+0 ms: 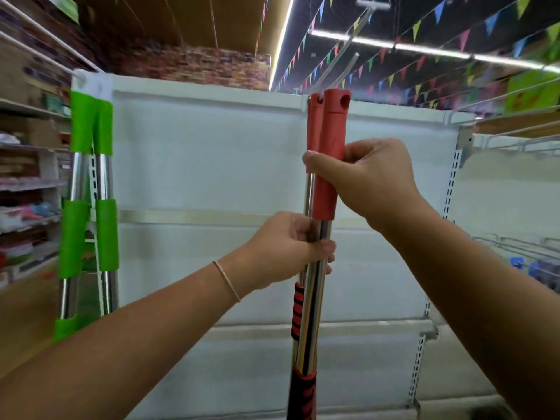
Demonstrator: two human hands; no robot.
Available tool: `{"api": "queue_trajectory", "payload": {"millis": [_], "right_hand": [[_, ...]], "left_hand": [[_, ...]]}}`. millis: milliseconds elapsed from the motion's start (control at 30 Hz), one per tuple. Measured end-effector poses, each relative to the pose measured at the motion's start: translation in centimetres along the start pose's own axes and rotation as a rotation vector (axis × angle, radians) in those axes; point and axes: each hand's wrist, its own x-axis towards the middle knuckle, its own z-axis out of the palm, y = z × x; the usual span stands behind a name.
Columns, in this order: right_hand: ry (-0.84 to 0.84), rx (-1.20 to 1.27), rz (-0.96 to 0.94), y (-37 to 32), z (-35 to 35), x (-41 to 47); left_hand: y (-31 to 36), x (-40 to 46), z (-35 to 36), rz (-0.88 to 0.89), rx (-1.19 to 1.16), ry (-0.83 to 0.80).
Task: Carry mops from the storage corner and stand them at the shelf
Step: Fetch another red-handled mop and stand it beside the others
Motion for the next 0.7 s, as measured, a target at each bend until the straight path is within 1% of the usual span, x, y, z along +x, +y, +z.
{"api": "queue_trajectory", "payload": {"millis": [167,267,367,700], "right_hand": [[0.041,-0.026,0.017,-1.1,-0.1,2.2],[0.069,-0.043,0.006,-1.6,-0.5,3.3],[0.123,-0.015,-0.015,-1.9,-1.1,4.2],[0.221,-0.090,-0.091,-1.4,-1.4,4.6]], "left_hand": [[3.2,1.6,-0.9,-0.026,0.078,0.046],[4.6,2.5,-1.0,0.046,0.072,0.128],[5.6,2.9,-0.8,0.089,0.023,0.172],[6.5,3.6,-0.6,0.114,0.080,0.101]]}}
